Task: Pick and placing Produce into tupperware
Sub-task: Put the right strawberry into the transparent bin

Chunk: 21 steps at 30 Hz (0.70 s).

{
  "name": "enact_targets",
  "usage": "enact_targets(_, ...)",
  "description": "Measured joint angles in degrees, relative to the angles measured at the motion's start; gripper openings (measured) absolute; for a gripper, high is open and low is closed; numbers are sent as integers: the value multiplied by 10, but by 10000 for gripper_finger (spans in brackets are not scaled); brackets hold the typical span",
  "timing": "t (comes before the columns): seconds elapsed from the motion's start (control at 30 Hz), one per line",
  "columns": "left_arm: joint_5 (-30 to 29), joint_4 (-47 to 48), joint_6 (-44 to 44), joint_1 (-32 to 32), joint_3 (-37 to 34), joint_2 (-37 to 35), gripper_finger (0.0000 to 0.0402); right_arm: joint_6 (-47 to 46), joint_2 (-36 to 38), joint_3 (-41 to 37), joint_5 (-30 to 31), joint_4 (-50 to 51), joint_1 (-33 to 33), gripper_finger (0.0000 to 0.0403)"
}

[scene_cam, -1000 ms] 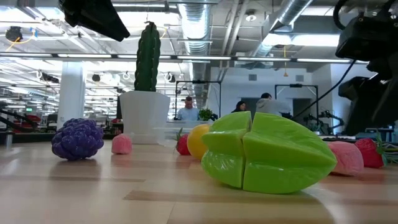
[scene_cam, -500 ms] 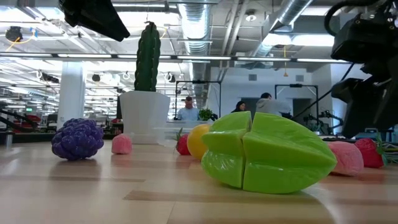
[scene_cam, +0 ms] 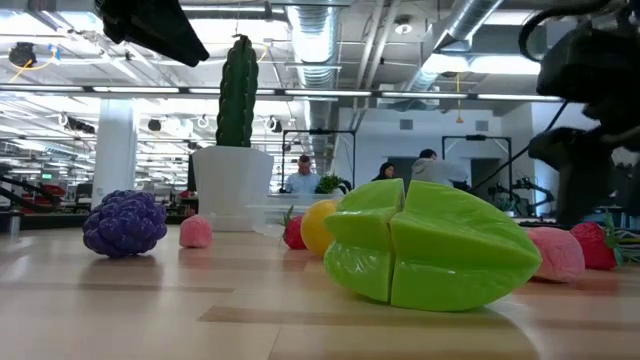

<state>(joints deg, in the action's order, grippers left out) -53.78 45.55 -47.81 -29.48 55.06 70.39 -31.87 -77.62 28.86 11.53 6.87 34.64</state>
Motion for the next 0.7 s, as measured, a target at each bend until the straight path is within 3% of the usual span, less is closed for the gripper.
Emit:
enact_targets(0.13,0,0,0,0,0,0,160,-5,-30,0,-23,-16,-1,311)
enact_targets(0.7,0,0,0,0,0,0,160,-22,-71,0,-23,-54,-17,311)
